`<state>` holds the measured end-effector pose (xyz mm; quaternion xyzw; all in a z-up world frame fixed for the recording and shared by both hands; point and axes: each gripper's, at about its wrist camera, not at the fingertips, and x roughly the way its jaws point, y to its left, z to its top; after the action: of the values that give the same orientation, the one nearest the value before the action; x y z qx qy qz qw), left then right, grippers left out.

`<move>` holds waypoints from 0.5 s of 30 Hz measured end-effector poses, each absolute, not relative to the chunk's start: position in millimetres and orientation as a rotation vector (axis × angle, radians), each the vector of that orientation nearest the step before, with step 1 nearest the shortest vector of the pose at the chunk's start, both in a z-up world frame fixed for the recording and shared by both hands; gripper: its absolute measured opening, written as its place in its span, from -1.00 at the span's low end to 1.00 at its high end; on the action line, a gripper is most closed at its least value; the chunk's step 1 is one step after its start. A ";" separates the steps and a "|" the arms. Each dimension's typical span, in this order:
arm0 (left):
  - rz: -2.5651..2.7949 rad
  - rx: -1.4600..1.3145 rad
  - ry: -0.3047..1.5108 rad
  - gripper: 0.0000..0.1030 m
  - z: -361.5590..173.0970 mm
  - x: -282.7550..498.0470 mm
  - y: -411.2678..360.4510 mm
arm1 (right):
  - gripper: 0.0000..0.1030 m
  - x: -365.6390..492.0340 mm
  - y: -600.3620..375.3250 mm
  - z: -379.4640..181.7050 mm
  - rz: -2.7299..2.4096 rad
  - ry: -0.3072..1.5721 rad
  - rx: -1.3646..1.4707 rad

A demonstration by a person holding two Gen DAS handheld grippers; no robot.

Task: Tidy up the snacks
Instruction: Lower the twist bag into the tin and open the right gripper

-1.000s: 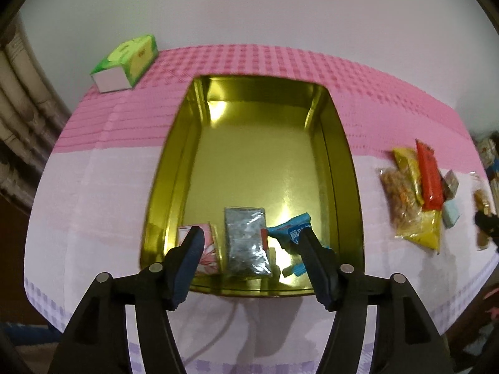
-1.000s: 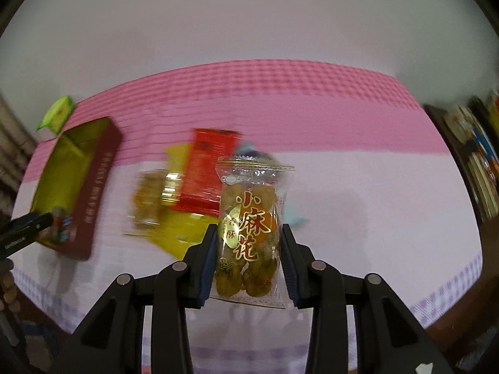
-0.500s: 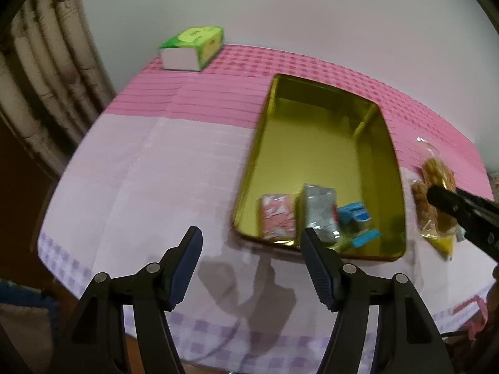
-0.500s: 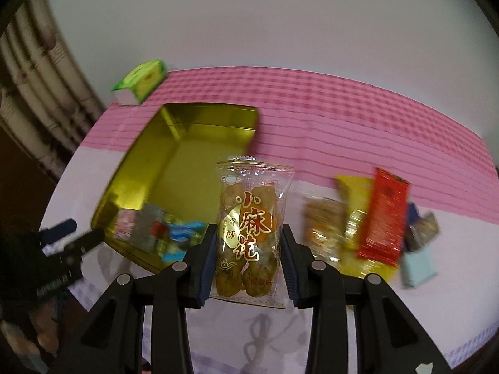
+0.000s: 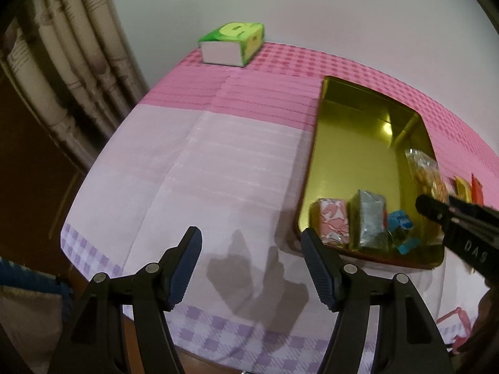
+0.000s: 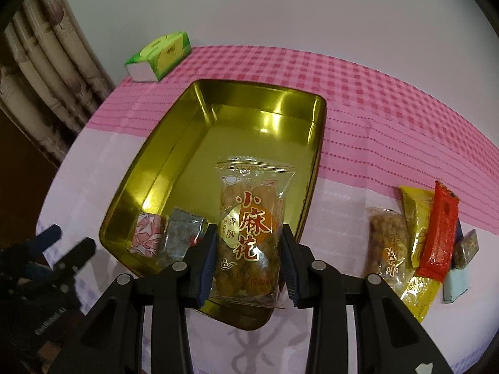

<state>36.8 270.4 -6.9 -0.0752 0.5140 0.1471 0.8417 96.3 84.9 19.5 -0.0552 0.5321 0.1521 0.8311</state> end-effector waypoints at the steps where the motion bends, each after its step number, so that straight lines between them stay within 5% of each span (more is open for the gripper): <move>1: 0.317 -0.168 1.087 0.30 -7.3 36.9 272.6 | -0.33 96.9 86.4 17.3 0.324 1.133 -0.118; 15: 0.338 -0.217 1.102 0.30 -11.8 38.4 283.1 | -0.33 105.5 106.6 -2.1 0.327 1.163 -0.165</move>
<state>38.4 283.1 -11.8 -0.1022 0.5201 0.1596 0.8328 105.5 106.6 -2.1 -0.0777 0.5463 0.1534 0.8197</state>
